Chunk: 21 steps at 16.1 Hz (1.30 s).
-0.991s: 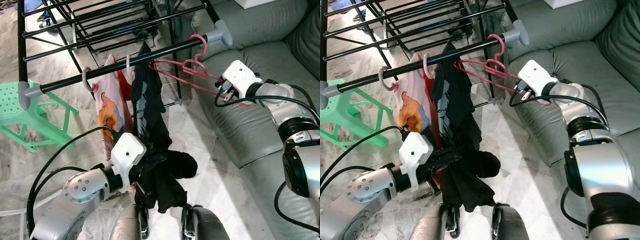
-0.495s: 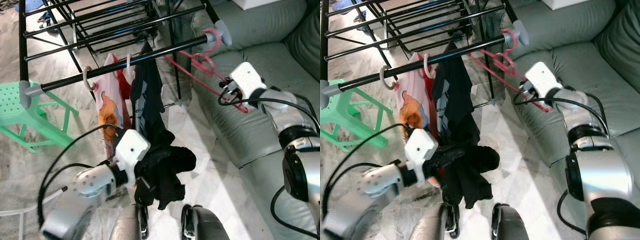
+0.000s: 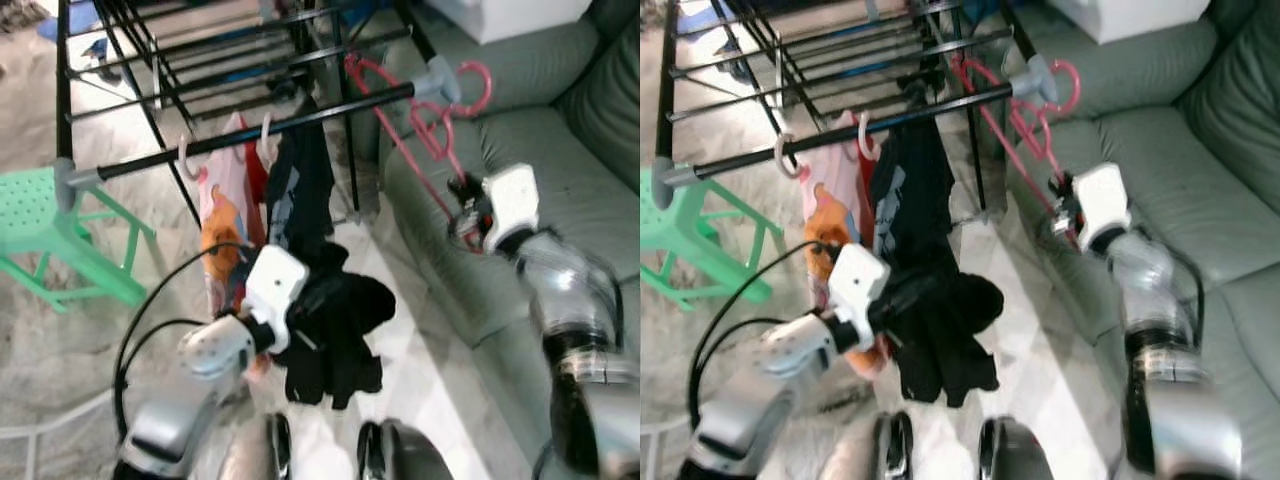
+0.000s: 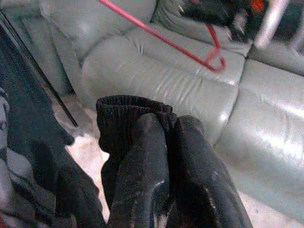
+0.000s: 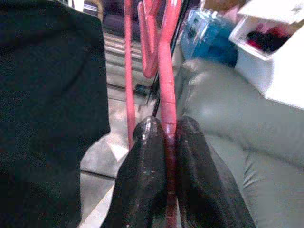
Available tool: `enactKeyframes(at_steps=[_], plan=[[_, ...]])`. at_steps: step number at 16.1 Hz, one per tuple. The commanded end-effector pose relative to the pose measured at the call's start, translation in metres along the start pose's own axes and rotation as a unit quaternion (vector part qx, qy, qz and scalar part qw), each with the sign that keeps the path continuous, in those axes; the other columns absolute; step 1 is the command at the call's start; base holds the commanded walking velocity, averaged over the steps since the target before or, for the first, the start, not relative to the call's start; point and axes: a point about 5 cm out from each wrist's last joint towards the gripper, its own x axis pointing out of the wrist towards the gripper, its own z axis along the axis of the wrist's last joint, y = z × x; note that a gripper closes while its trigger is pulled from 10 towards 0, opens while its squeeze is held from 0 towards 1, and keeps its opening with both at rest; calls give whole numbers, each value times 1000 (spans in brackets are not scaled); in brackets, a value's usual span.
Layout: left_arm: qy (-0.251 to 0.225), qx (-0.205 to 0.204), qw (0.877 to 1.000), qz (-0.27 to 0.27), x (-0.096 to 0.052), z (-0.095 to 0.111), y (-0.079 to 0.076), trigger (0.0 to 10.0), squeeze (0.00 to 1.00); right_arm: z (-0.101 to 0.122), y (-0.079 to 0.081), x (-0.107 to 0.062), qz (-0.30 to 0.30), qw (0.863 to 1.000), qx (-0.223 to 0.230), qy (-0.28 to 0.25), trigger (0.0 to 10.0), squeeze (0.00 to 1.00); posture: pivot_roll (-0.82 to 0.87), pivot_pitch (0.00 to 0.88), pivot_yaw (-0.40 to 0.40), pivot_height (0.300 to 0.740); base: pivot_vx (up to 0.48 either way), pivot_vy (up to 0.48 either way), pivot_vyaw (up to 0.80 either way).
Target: Hang hanger
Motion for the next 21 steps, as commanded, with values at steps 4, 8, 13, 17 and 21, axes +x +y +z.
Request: enactKeyframes(at_steps=[4,8,13,17,21], plan=[[-5,7,1000,24,3,-5,6,10000,0,-11,34,-49,-58,997,52,20,10000,0,-41,44,2,740,0,0,0],[-12,3,1000,27,8,-8,6,10000,0,-25,60,-88,-109,978,143,106,10000,0,-57,29,-10,740,0,0,0],[-17,-1,999,29,15,-9,7,10000,0,-17,71,-88,-130,970,165,120,10000,0,-72,17,18,740,-168,0,0],[-24,4,999,27,19,-6,10,10000,0,-18,77,-91,-130,959,201,153,10000,0,-77,20,14,740,-297,0,0],[-22,7,999,29,19,-7,13,10000,0,-9,70,-82,-123,972,139,141,10000,0,-76,20,20,740,-295,0,0]])
